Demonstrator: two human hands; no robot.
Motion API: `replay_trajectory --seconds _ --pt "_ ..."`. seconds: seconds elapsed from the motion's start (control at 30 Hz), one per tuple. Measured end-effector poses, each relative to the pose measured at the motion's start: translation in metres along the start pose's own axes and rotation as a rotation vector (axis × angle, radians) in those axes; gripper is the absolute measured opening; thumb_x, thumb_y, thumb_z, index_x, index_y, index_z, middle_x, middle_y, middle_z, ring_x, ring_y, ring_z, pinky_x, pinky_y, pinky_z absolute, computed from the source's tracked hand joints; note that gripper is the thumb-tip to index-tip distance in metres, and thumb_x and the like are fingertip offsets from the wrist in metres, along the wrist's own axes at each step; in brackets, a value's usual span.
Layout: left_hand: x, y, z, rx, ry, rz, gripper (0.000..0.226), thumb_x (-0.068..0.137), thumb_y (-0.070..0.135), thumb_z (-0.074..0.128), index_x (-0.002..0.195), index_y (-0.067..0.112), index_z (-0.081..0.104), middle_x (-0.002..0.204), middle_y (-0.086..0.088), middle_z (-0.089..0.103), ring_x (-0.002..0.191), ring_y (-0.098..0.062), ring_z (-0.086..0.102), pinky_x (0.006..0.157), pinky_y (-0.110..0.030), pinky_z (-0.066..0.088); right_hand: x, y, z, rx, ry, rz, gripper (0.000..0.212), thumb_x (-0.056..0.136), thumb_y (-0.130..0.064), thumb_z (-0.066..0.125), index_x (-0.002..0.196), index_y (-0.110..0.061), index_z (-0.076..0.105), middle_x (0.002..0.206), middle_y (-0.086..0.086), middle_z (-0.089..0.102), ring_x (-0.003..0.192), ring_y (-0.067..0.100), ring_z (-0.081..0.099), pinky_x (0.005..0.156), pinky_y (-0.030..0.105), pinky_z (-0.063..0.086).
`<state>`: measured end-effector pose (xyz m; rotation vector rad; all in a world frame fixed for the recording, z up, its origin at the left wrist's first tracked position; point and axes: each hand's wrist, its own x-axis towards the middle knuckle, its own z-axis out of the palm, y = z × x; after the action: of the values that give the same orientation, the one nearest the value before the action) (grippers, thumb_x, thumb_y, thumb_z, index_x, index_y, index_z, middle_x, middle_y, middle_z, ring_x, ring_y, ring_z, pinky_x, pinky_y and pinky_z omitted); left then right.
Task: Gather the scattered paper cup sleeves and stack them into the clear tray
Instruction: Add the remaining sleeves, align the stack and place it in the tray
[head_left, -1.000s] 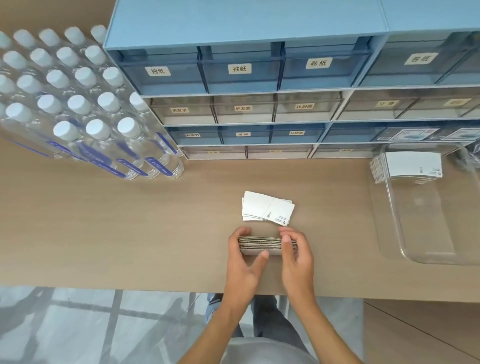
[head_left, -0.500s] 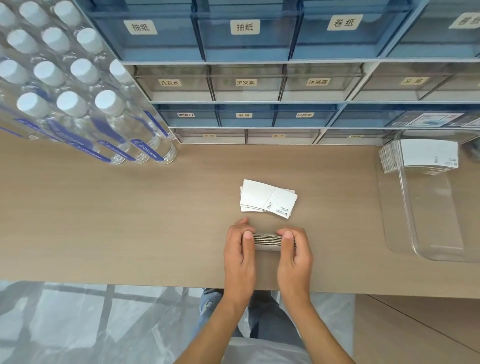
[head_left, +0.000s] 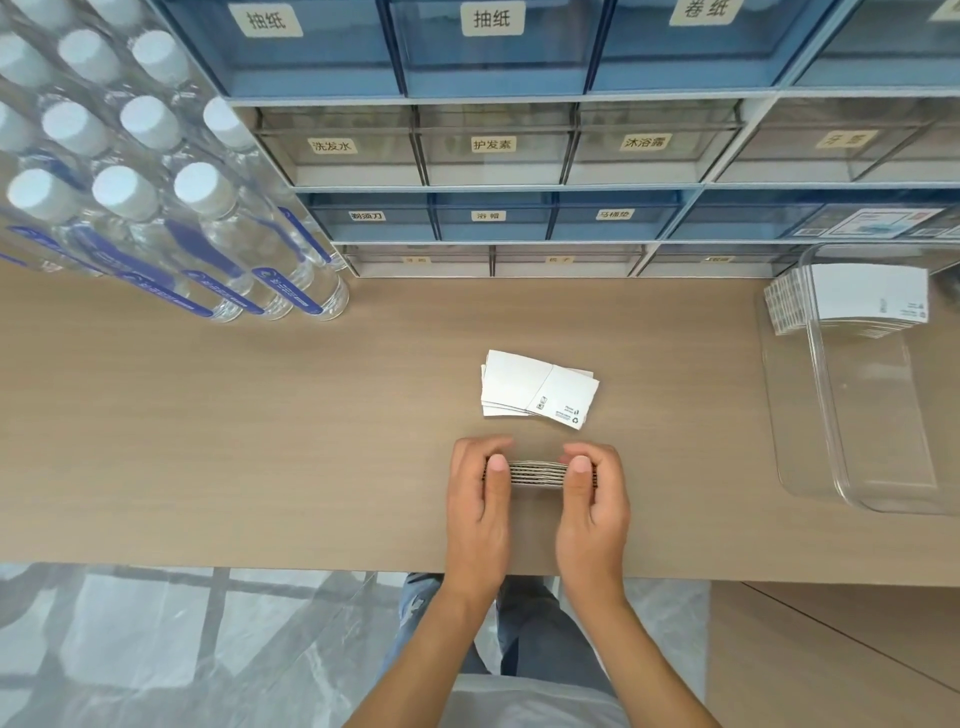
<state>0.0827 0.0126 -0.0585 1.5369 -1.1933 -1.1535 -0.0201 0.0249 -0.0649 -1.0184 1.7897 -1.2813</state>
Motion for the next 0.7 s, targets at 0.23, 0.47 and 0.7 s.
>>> replay_trajectory --seconds 0.23,0.47,0.7 --pt "-0.003 -0.003 -0.002 0.0 -0.01 0.03 0.028 0.105 0.024 0.036 0.096 0.02 0.063 0.097 0.003 0.055 0.091 -0.018 0.058 0.082 -0.016 0.043 0.0 0.003 -0.001 -0.026 -0.014 -0.03 0.029 0.102 -0.015 0.037 0.088 -0.004 0.06 0.091 0.005 0.059 0.086 0.015 0.058 0.081 0.024 0.047" --pt "-0.003 -0.005 -0.014 0.112 -0.187 0.055 0.019 0.103 0.034 0.039 0.105 0.032 0.058 0.108 0.005 0.051 0.103 -0.017 0.056 0.089 -0.013 0.041 0.001 0.005 -0.004 -0.067 -0.072 -0.027 0.029 0.102 -0.024 0.034 0.089 -0.011 0.057 0.09 0.001 0.058 0.086 0.009 0.056 0.08 0.016 0.042" --pt "0.002 -0.012 -0.023 0.236 -0.295 0.125 0.028 0.096 0.001 0.055 0.113 0.022 0.059 0.112 0.004 0.047 0.108 -0.009 0.052 0.094 -0.011 0.039 0.008 0.01 -0.027 -0.129 -0.373 -0.066 0.023 0.099 -0.049 0.041 0.107 -0.03 0.05 0.11 -0.015 0.052 0.105 0.007 0.055 0.09 0.01 0.039"
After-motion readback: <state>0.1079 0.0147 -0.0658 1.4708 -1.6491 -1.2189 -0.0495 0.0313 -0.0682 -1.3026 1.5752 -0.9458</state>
